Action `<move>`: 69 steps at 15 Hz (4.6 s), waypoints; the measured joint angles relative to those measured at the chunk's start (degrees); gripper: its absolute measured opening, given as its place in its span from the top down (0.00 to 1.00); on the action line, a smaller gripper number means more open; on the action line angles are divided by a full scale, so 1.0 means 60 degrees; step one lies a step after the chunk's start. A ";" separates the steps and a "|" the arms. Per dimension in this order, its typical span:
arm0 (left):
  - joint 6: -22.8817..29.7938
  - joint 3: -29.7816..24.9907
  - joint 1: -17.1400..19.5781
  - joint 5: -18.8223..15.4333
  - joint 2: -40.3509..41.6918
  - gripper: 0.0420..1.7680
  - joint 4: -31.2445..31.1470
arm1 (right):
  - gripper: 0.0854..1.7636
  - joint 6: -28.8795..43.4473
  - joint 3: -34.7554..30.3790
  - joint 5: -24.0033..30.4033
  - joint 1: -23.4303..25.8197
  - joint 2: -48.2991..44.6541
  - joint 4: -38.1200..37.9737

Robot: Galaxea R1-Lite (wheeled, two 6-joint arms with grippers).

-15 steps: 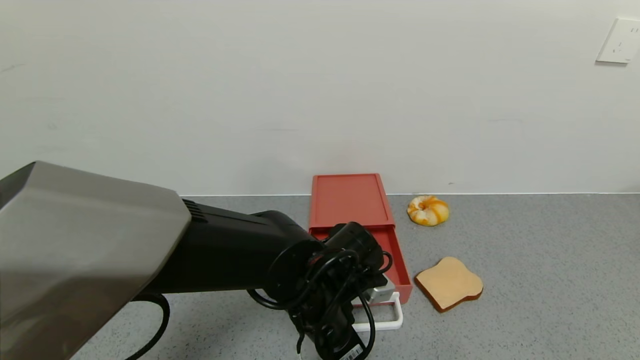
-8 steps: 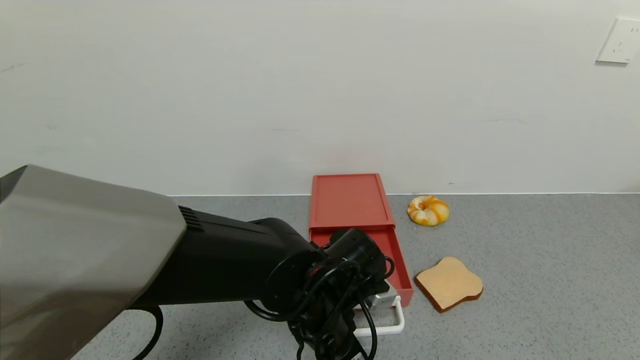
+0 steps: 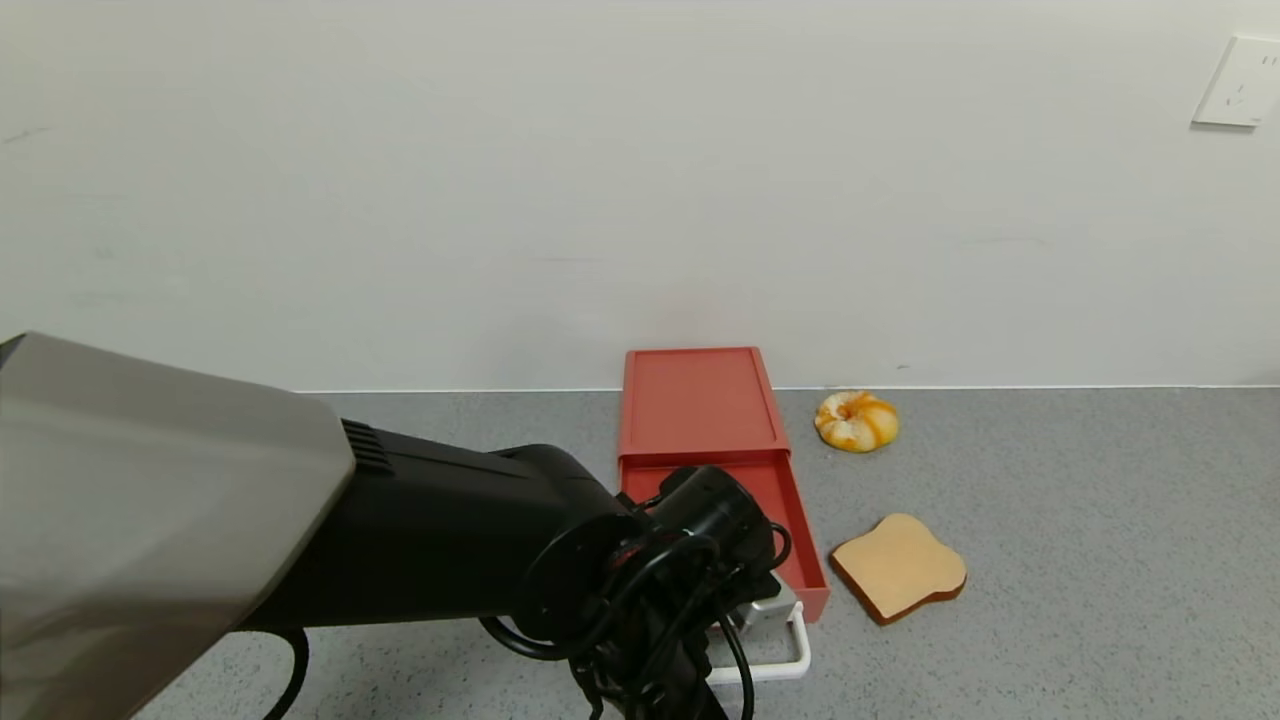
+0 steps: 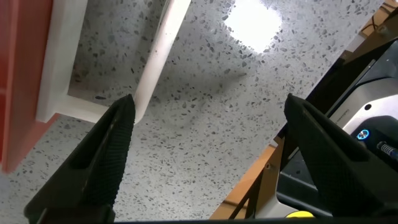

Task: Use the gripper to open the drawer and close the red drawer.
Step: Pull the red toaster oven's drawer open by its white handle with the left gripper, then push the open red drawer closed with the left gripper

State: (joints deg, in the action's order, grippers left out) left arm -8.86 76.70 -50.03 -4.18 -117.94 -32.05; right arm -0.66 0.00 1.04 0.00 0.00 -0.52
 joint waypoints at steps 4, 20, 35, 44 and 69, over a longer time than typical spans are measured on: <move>0.0059 -0.0073 -0.0063 -0.0018 0.0120 0.03 -0.0004 | 0.01 0.0000 0.0000 0.0002 0.0000 0.0000 0.0000; 0.2804 0.0087 -0.0211 0.0343 0.1802 0.03 -0.0124 | 0.01 -0.0008 0.0000 0.0002 0.0000 0.0000 0.0000; 0.5914 -0.0106 0.0764 0.1794 0.3726 0.03 -0.0321 | 0.01 0.0000 0.0000 0.0006 0.0000 0.0000 0.0000; 0.5904 -0.0219 0.1376 0.1835 0.4196 0.03 -0.0323 | 0.01 -0.0008 0.0000 0.0010 0.0000 0.0000 0.0002; 0.7958 0.2310 -0.0370 0.2712 0.1497 0.03 -0.2081 | 0.01 0.0000 0.0000 0.0006 0.0000 0.0000 0.0000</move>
State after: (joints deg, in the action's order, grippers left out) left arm 38.89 90.56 -52.25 12.09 -108.96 -44.53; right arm -0.66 0.00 1.07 0.00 0.00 -0.52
